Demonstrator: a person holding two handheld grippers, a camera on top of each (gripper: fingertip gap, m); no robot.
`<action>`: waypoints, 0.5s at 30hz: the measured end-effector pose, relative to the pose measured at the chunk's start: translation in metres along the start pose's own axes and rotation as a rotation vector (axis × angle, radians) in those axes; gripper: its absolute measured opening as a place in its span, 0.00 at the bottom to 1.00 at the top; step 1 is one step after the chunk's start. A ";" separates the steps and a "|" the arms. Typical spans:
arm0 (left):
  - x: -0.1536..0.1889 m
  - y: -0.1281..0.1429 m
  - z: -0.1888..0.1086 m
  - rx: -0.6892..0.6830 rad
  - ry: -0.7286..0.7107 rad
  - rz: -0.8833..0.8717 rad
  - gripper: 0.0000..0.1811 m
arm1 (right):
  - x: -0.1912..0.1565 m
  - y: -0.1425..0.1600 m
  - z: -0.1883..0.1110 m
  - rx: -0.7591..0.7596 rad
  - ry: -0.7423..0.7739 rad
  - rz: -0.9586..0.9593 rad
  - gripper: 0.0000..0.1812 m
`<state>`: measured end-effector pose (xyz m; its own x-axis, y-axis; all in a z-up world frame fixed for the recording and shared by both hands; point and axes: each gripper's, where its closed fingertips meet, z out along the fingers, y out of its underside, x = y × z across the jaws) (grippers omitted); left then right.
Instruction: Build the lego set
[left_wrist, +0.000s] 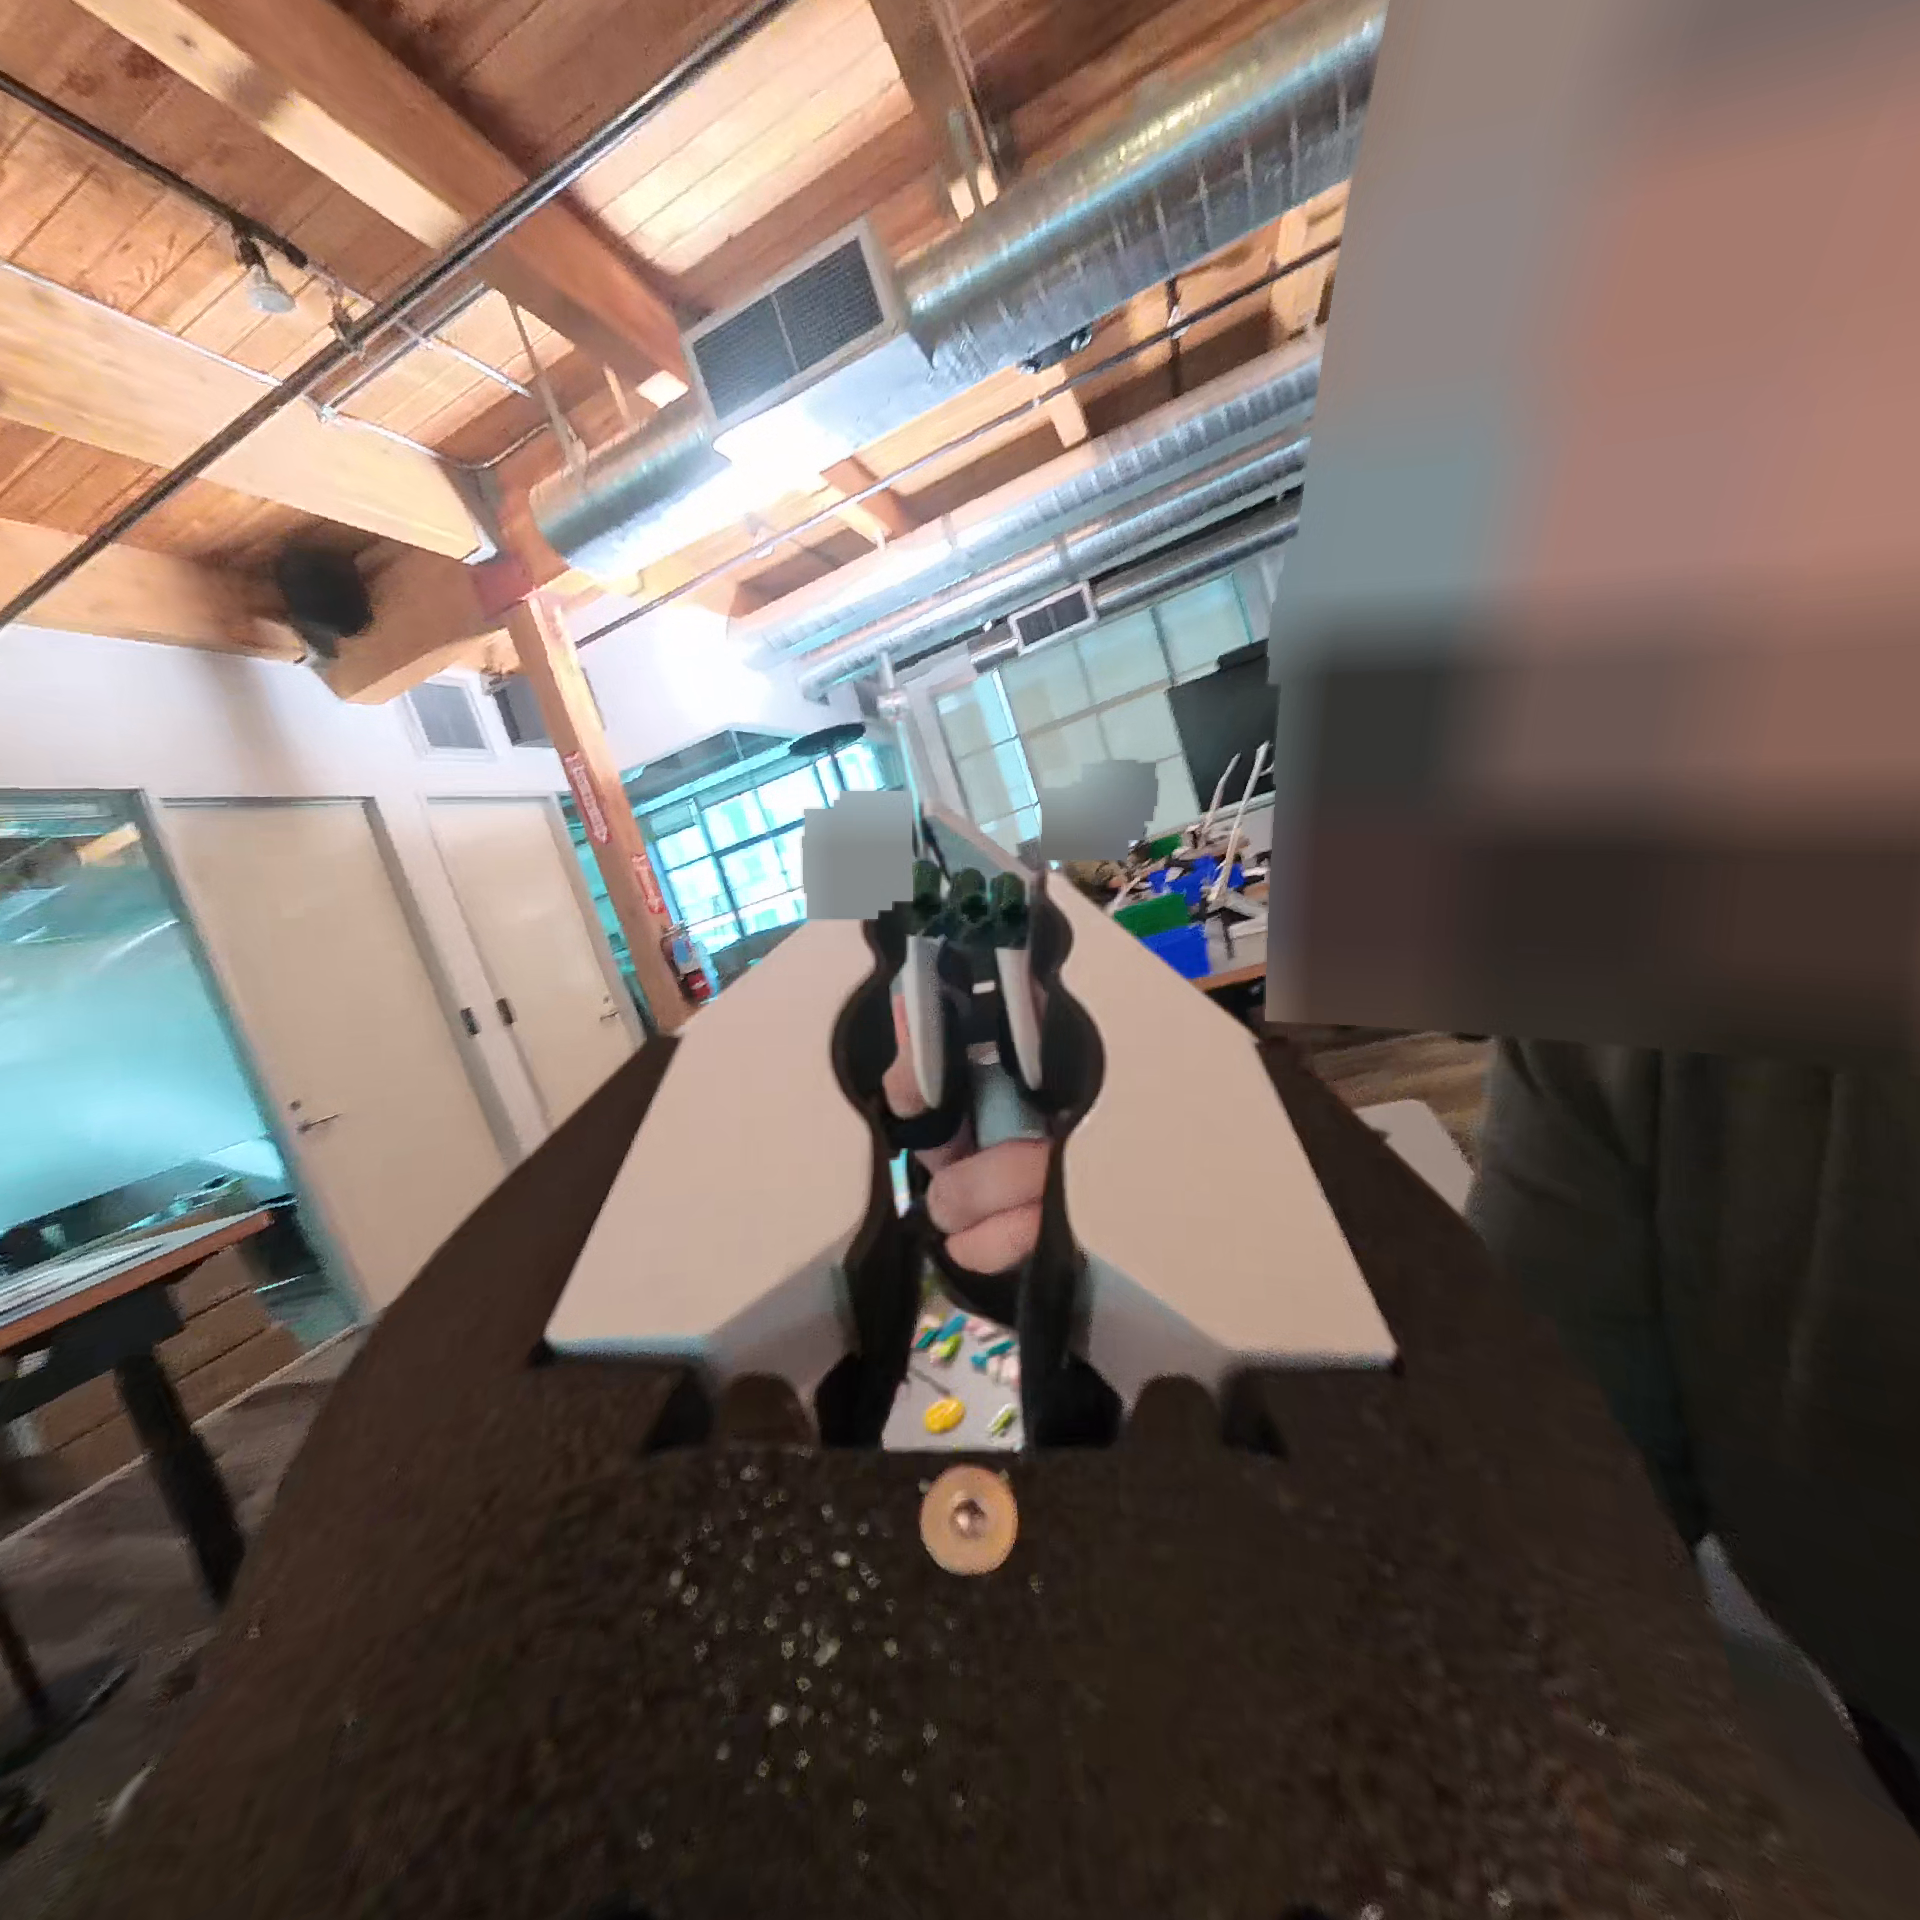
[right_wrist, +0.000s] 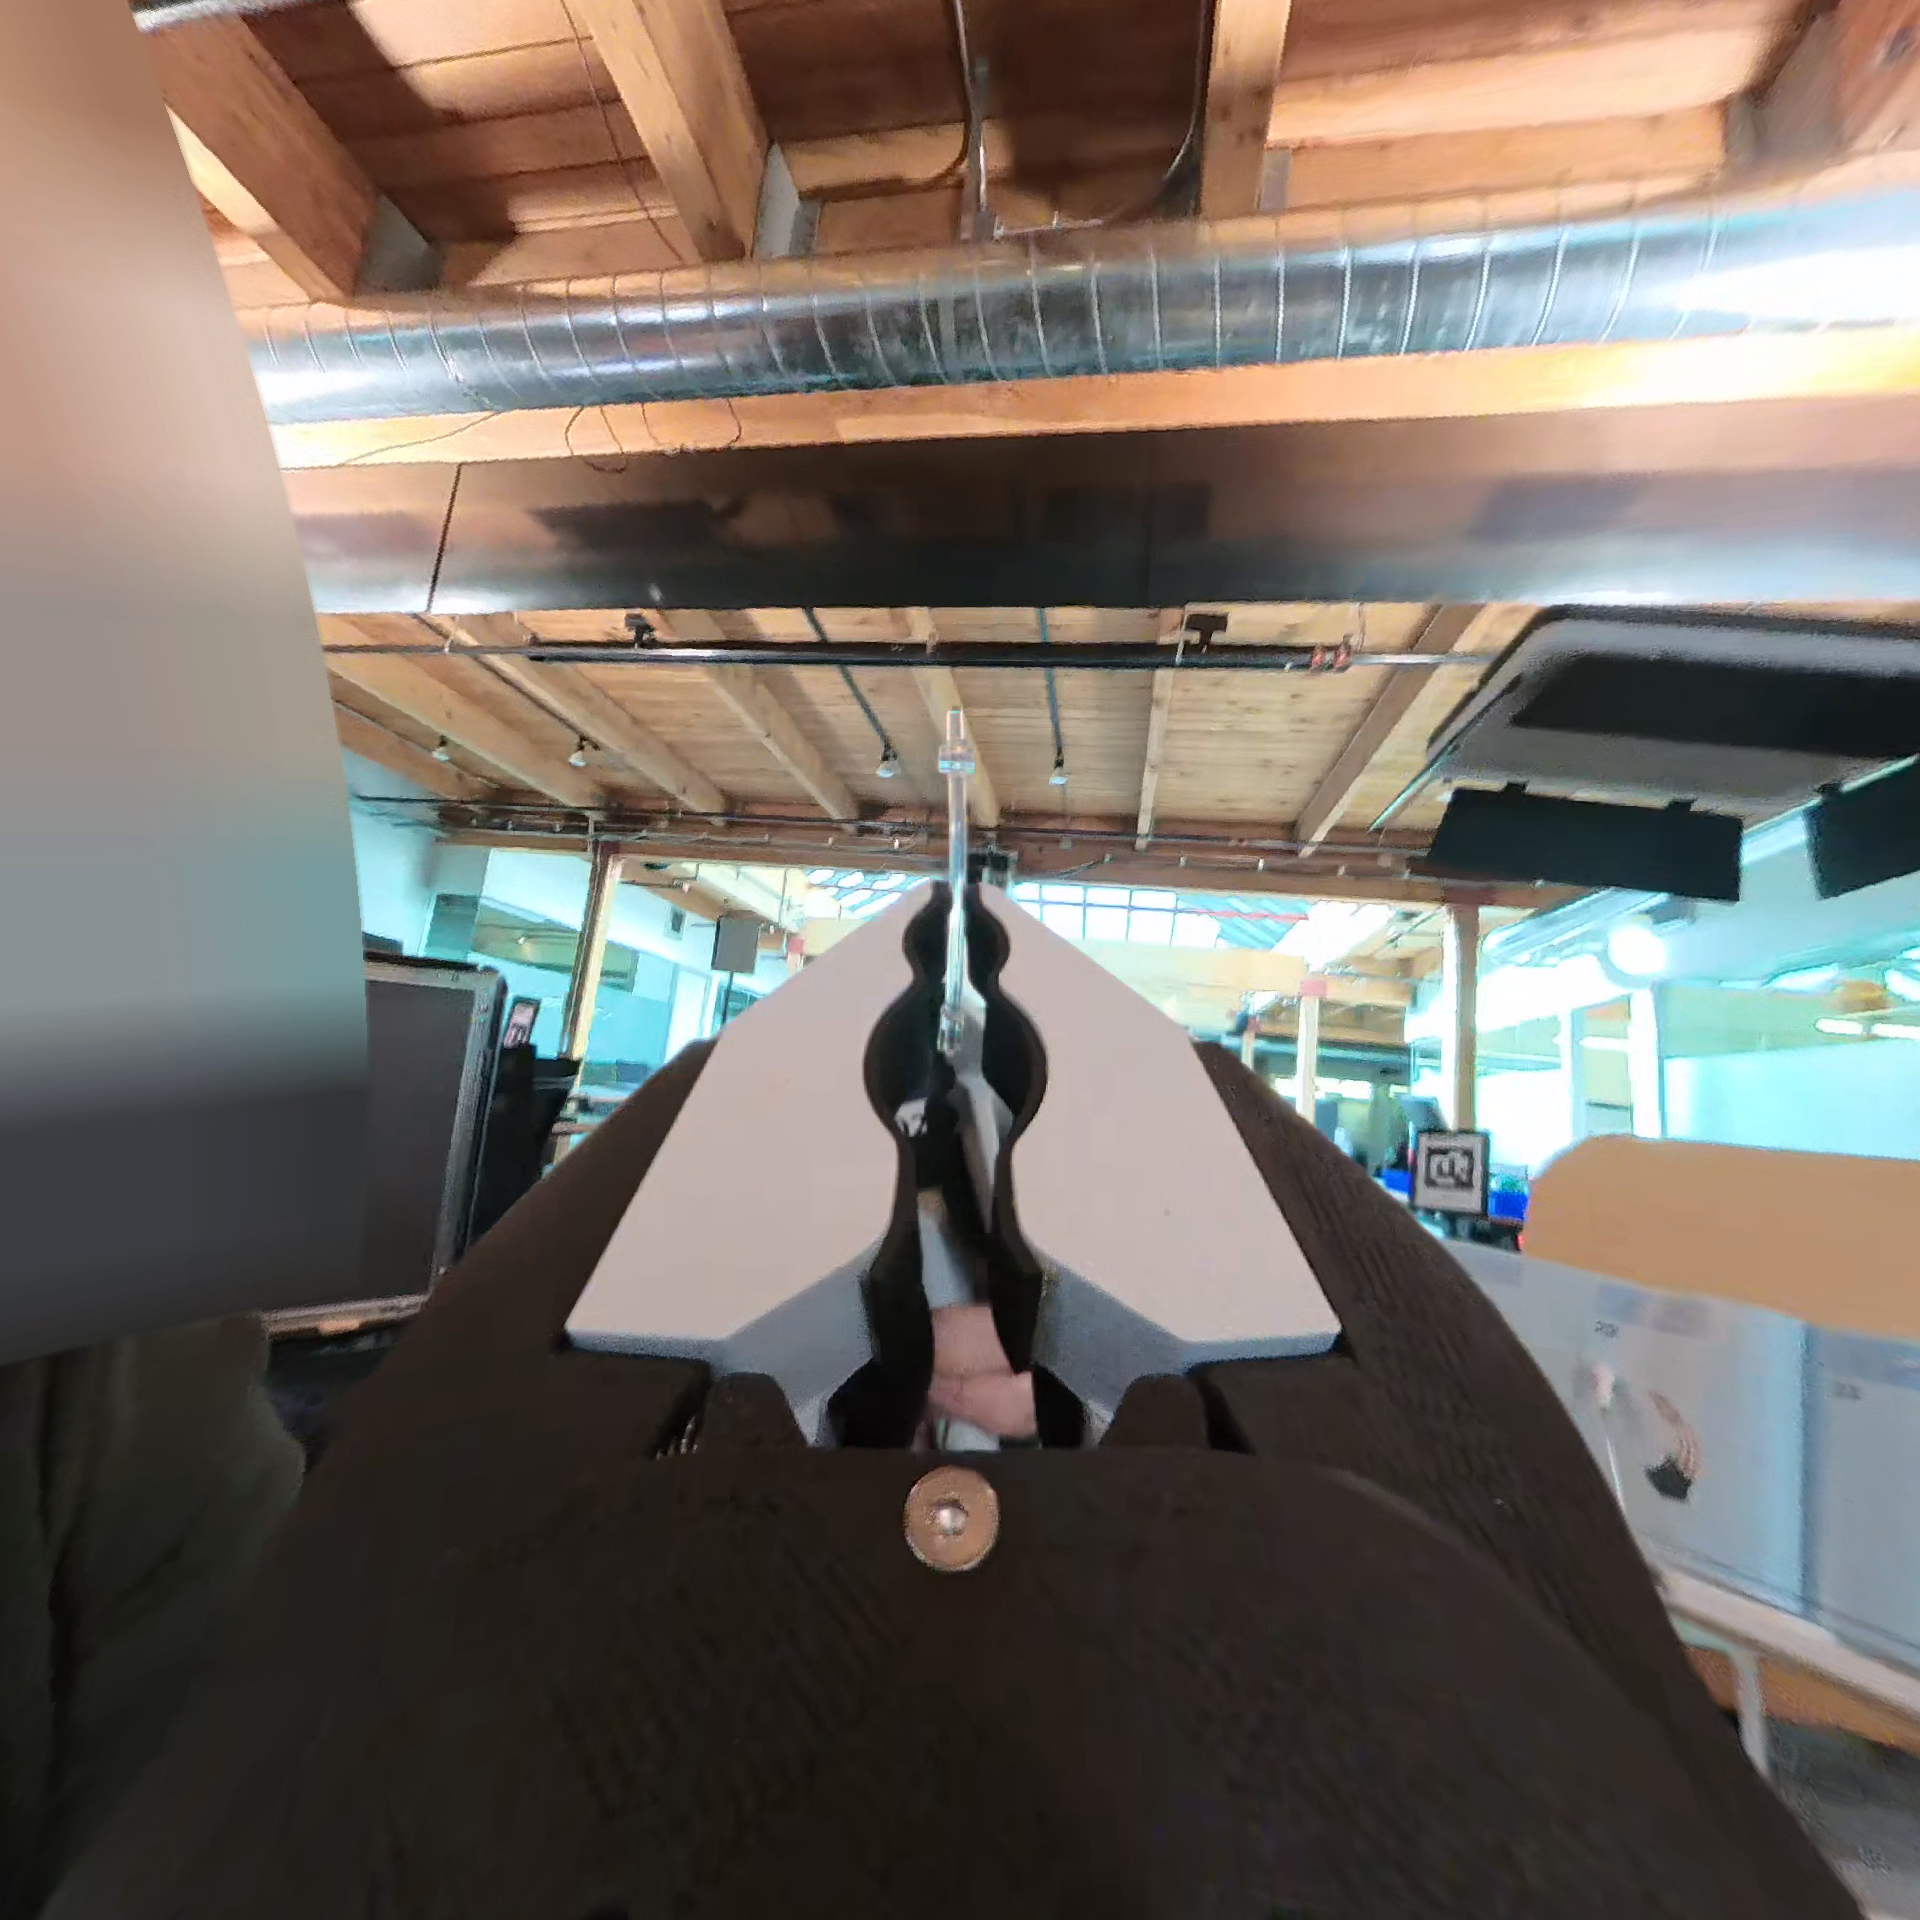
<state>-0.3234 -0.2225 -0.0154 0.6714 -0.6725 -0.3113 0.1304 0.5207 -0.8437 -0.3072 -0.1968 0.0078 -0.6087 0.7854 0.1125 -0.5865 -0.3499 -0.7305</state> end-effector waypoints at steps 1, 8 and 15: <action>0.003 0.000 -0.002 0.017 0.016 -0.024 0.11 | 0.000 -0.005 -0.001 0.027 0.003 0.000 0.00; -0.011 0.003 -0.014 0.077 0.018 -0.102 0.11 | 0.003 0.009 0.002 -0.062 -0.030 0.059 0.00; -0.029 0.030 -0.034 -0.199 -0.185 0.014 0.11 | 0.078 0.149 -0.110 -1.112 0.329 0.052 0.00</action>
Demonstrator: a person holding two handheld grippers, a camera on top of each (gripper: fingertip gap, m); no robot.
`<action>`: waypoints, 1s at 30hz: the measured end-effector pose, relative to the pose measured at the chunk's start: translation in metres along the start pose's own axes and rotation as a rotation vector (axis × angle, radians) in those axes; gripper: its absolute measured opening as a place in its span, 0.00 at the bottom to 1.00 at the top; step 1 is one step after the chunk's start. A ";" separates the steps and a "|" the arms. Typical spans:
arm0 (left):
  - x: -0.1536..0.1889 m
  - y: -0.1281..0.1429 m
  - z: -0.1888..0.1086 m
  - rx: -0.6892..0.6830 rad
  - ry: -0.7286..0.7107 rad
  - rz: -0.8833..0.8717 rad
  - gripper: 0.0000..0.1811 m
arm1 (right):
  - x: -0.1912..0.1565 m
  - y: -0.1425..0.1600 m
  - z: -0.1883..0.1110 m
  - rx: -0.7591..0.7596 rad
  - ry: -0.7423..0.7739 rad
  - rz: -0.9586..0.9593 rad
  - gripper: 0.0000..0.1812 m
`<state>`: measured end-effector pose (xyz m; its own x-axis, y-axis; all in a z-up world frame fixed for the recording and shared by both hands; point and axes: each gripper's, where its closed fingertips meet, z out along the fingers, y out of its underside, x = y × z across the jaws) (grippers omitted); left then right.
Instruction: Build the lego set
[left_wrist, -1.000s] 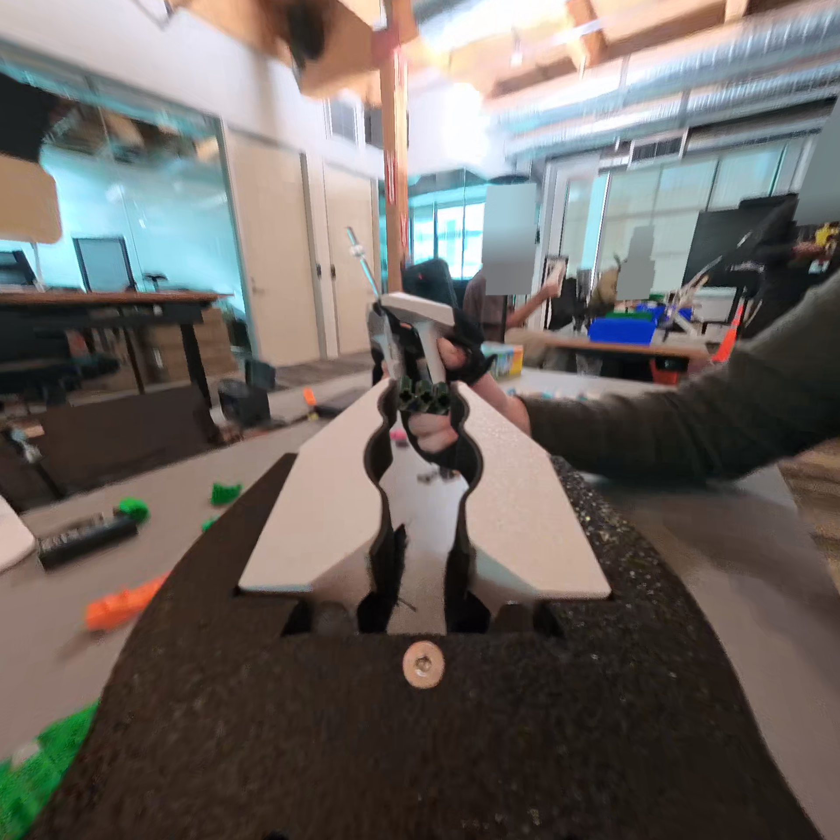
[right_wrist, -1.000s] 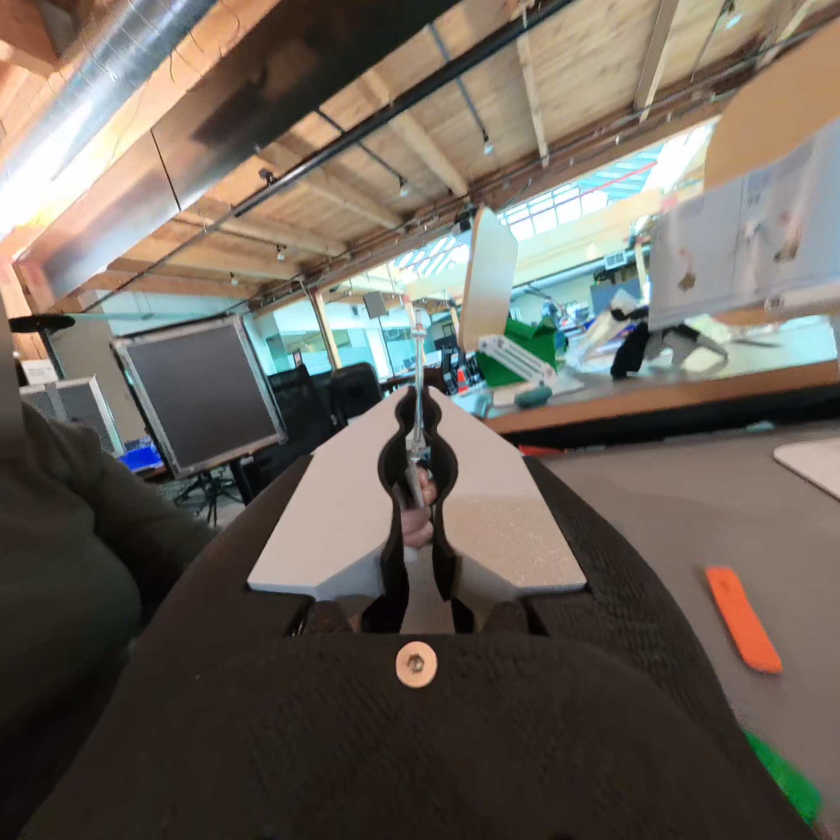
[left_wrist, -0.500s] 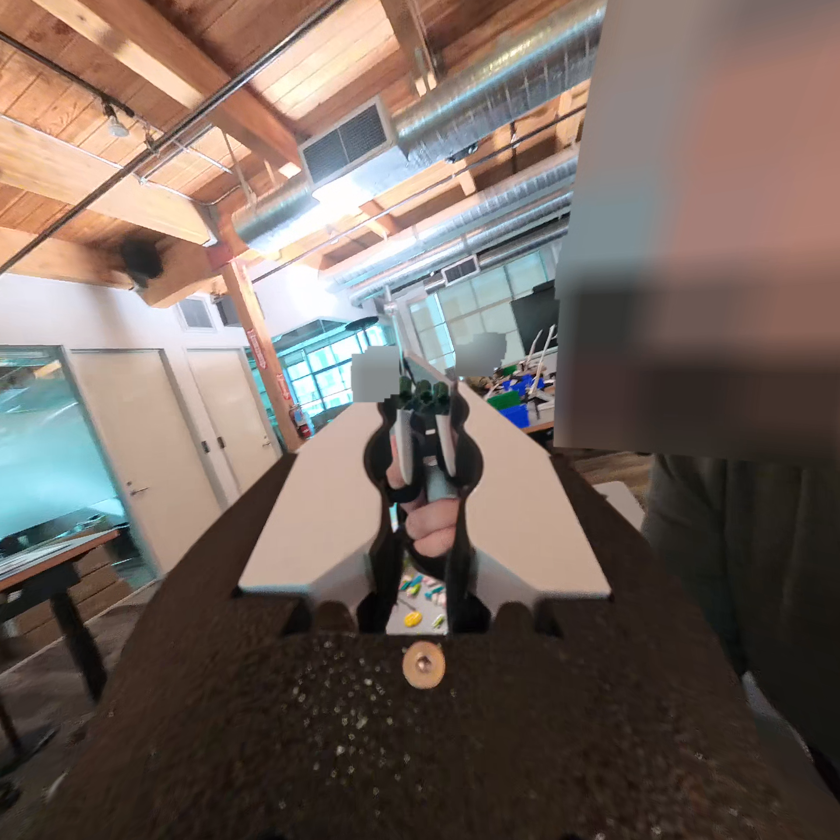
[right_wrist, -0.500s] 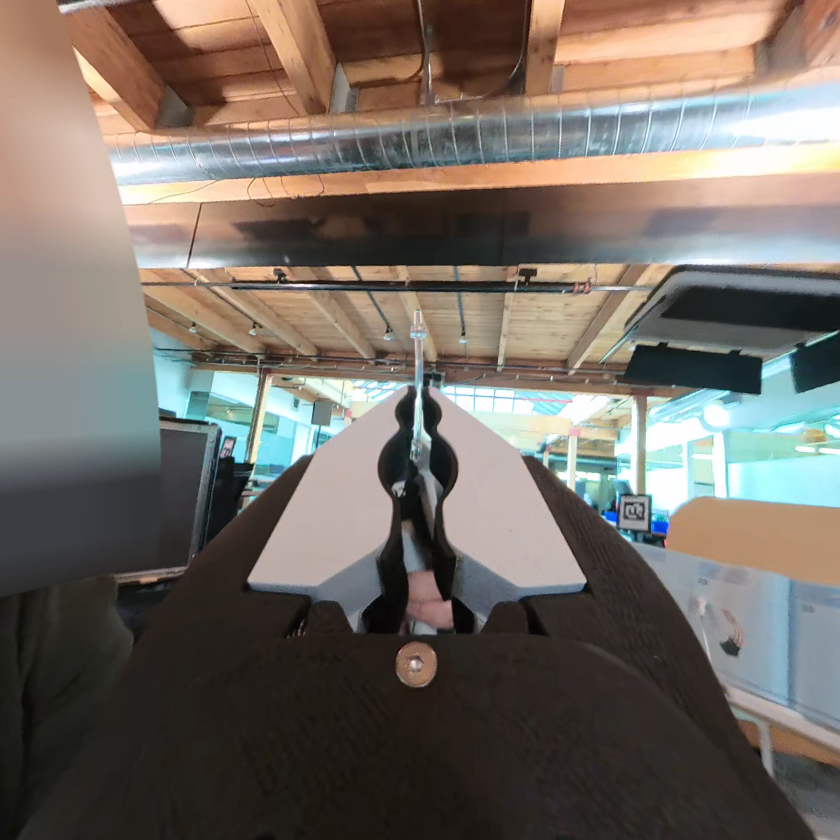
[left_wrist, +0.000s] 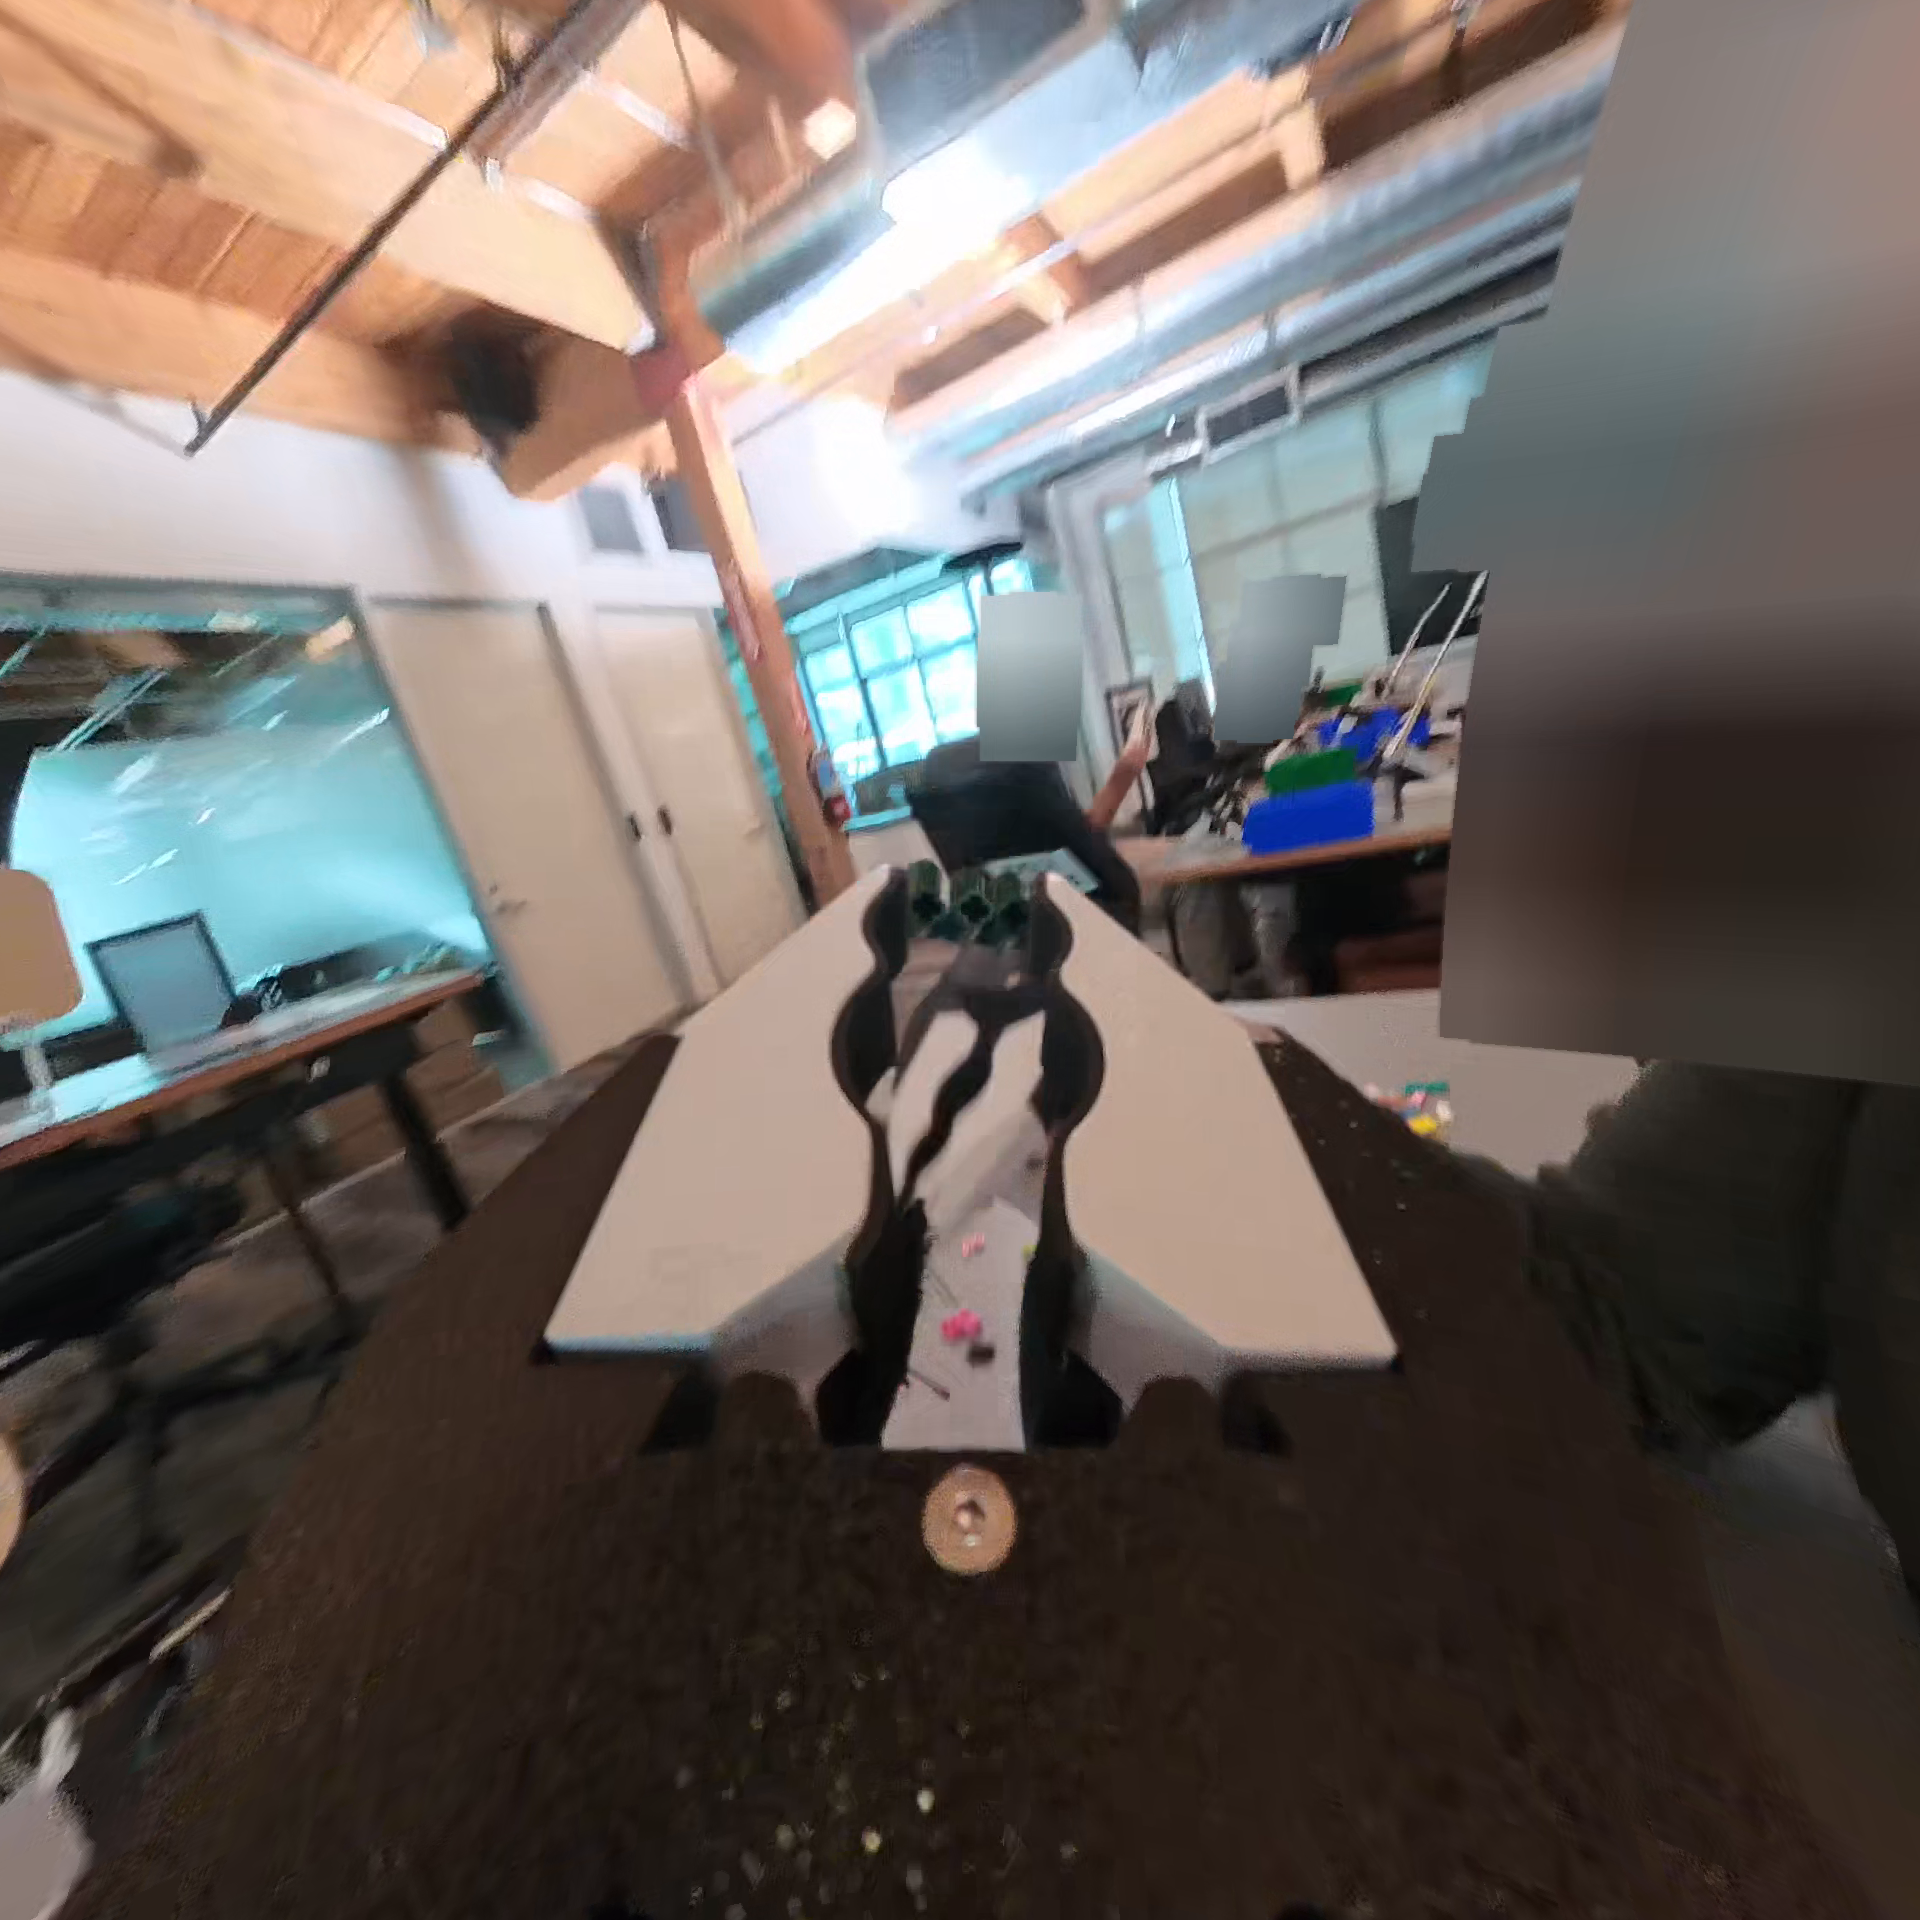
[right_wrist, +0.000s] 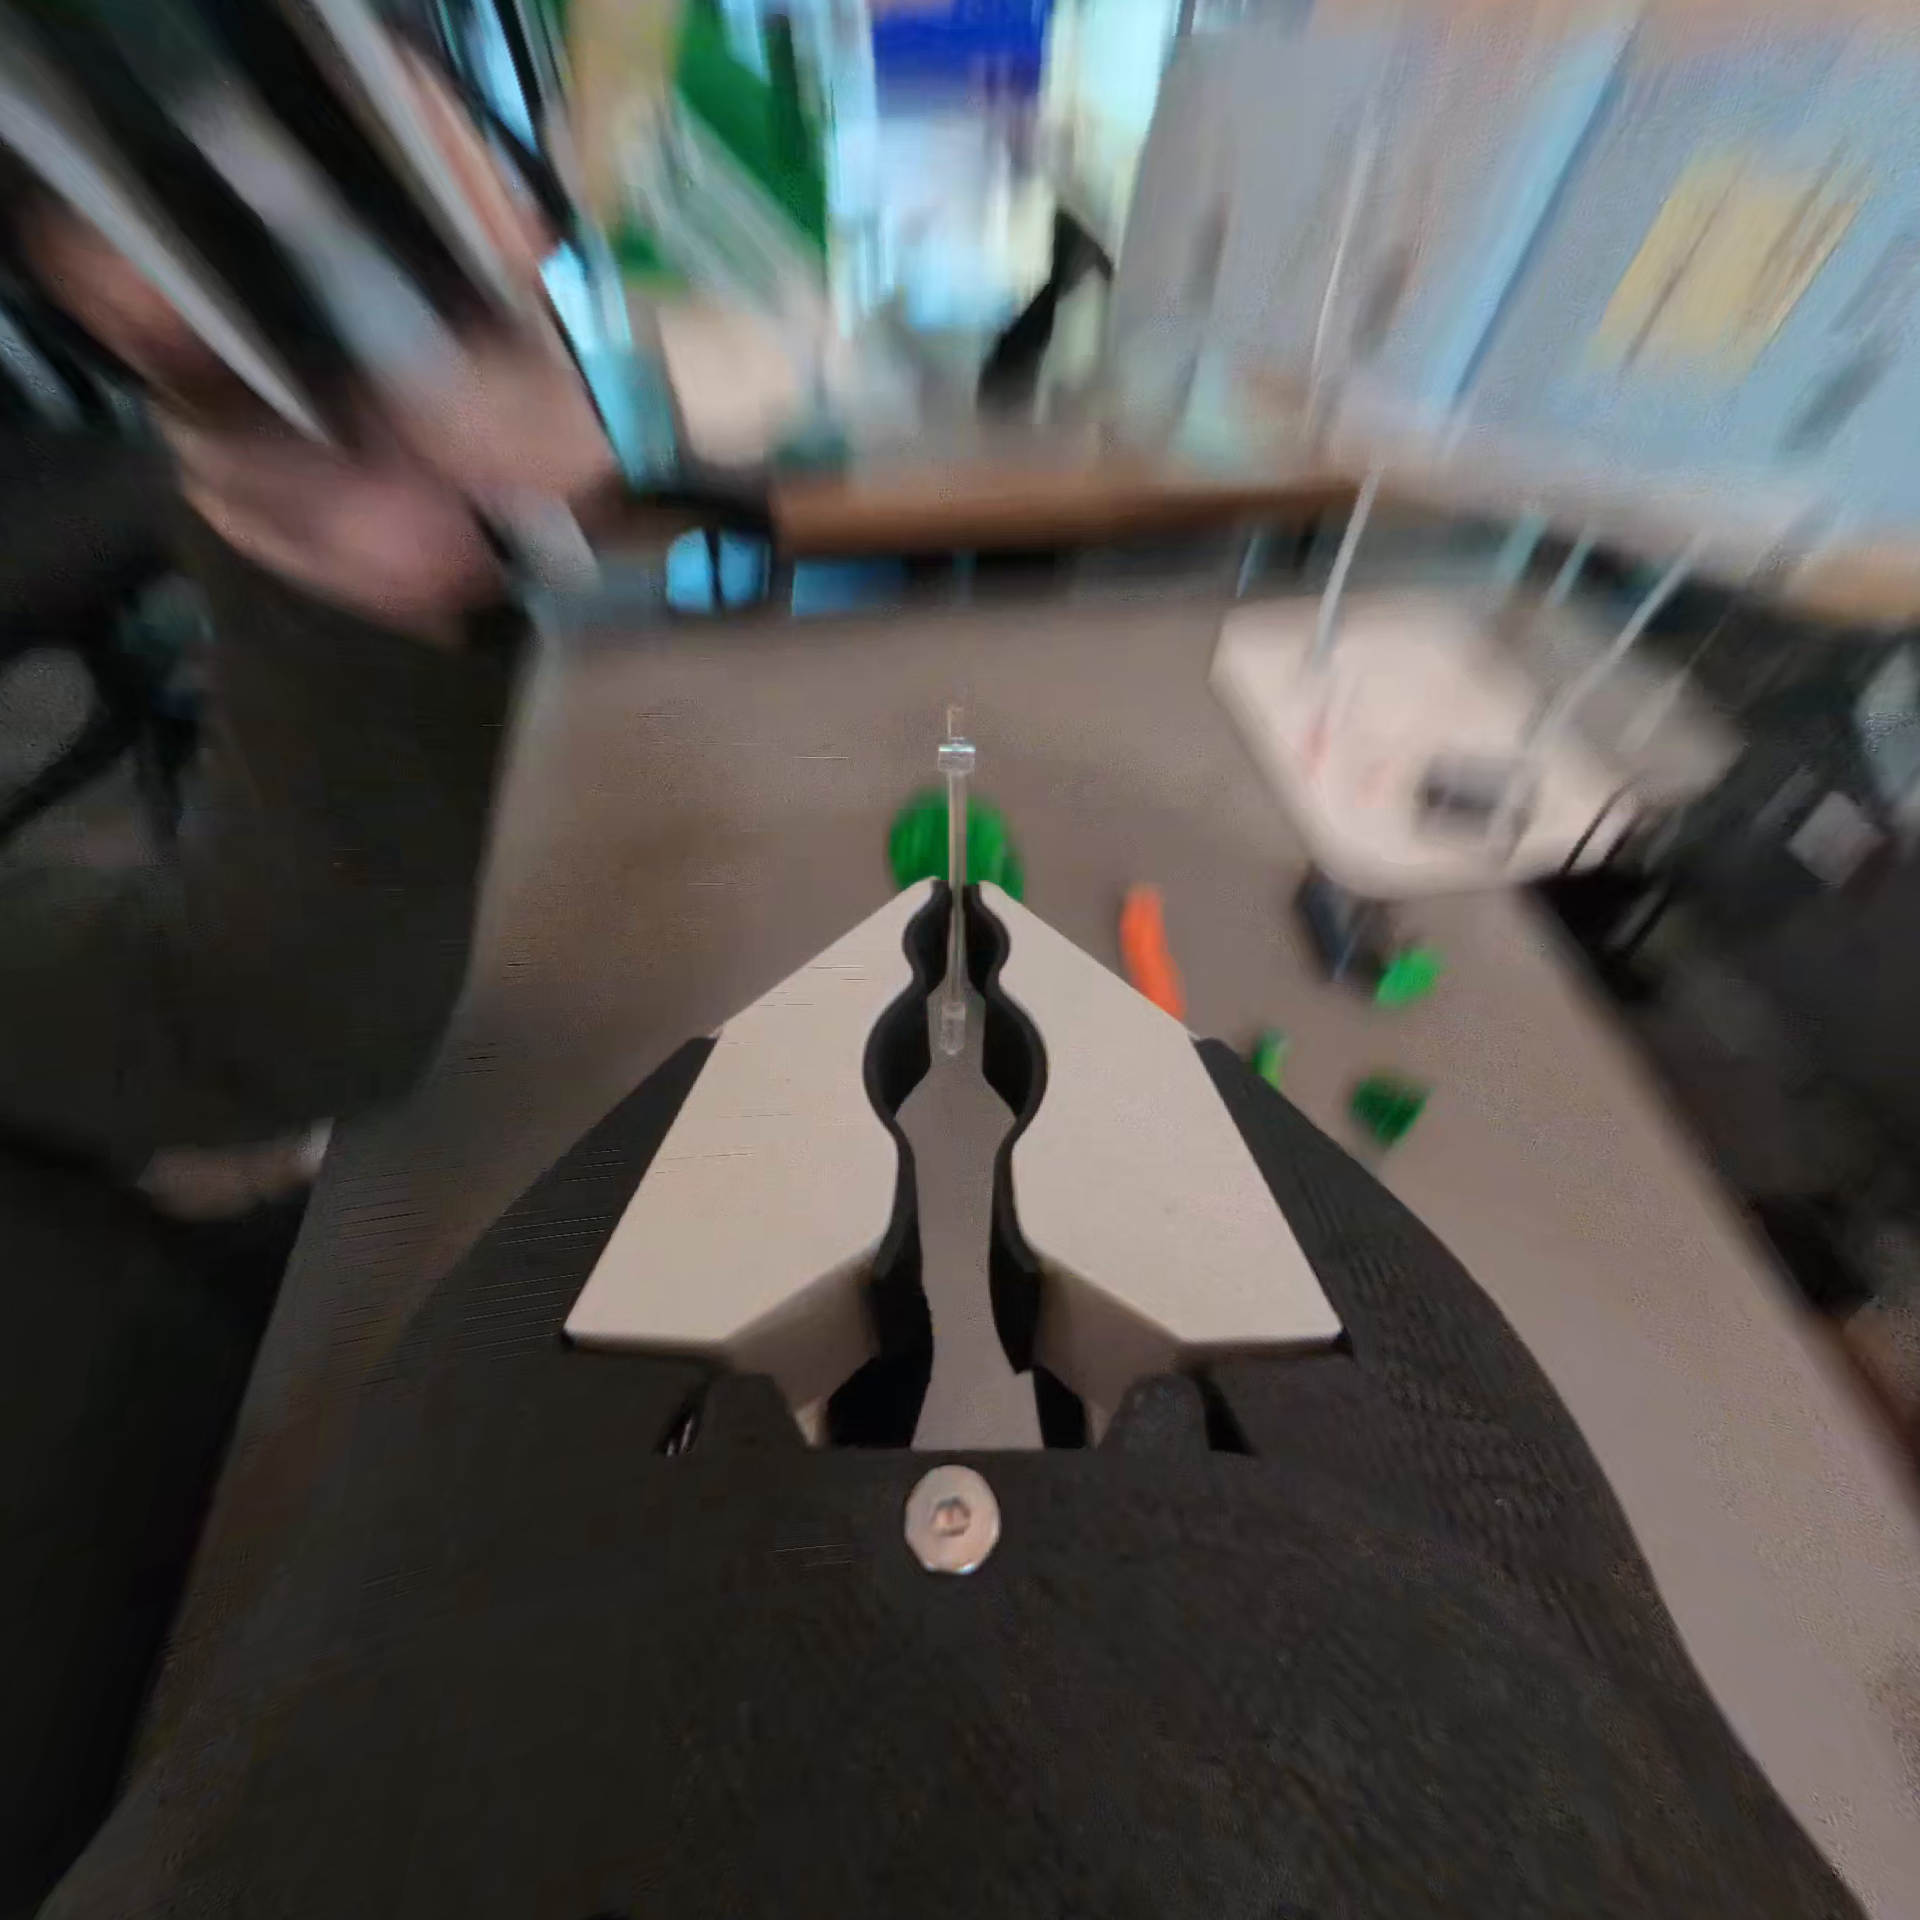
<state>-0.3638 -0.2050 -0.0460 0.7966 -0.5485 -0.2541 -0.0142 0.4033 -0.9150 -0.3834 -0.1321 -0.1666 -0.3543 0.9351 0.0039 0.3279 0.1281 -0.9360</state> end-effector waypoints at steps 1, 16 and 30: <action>0.003 0.005 -0.001 -0.035 -0.004 0.001 0.12 | -0.001 0.037 0.013 -0.156 -0.045 0.057 0.00; 0.059 0.073 -0.044 -0.196 -0.011 -0.185 0.11 | -0.031 0.170 0.043 -0.460 -0.161 0.396 0.22; 0.095 0.071 -0.040 -0.409 -0.165 0.375 0.12 | -0.148 -0.008 -0.011 0.157 -0.634 0.349 0.03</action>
